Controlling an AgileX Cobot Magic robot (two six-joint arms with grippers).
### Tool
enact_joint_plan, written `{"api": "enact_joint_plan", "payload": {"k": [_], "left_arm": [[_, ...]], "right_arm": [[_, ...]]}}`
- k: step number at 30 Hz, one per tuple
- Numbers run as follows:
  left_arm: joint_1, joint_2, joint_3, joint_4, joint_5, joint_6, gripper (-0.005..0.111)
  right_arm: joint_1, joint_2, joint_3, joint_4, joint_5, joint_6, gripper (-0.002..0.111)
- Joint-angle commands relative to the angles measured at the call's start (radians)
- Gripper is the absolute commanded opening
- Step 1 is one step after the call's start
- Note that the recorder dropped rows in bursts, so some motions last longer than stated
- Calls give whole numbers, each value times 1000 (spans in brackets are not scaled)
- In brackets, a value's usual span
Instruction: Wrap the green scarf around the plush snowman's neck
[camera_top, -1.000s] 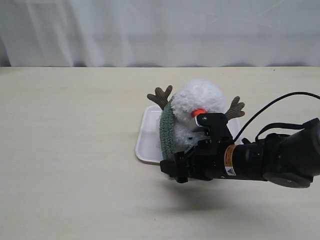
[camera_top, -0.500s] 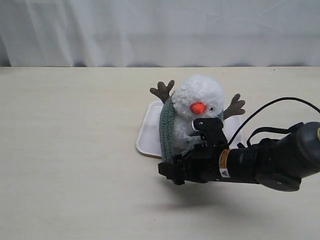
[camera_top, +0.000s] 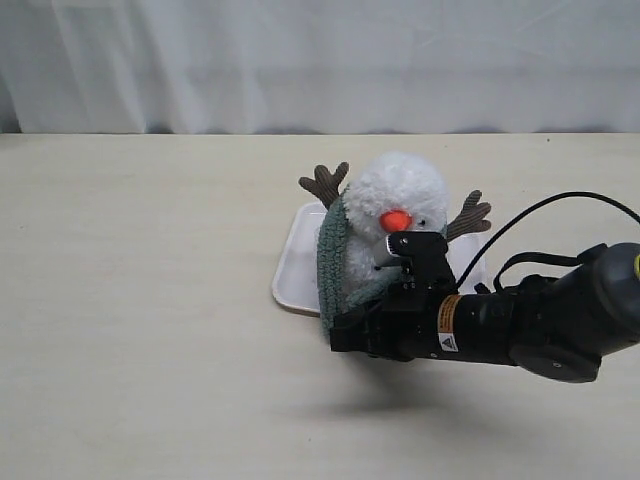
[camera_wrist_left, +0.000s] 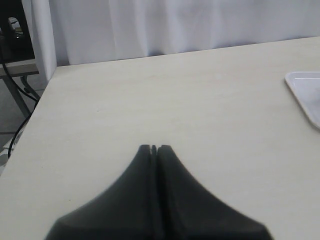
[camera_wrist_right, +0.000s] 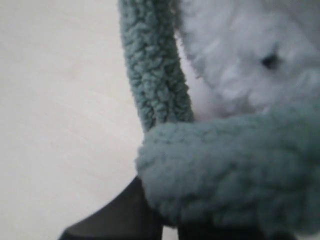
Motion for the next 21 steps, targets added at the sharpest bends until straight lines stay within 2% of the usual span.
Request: {"api": "enact_joint_plan", "payload": {"k": [1, 7, 16, 21], "left_arm": [[1, -2, 3, -1, -11, -1, 0], [1, -2, 3, -1, -11, -1, 0], [1, -2, 3, -1, -11, -1, 0], [1, -2, 3, -1, -11, -1, 0]], "right_arm": [[0, -1, -4, 1, -9, 7, 4], [0, -11, -4, -12, -9, 54, 4], [0, -43, -4, -252, -22, 238, 4], [0, -43, -4, -416, -112, 386, 17]]}}
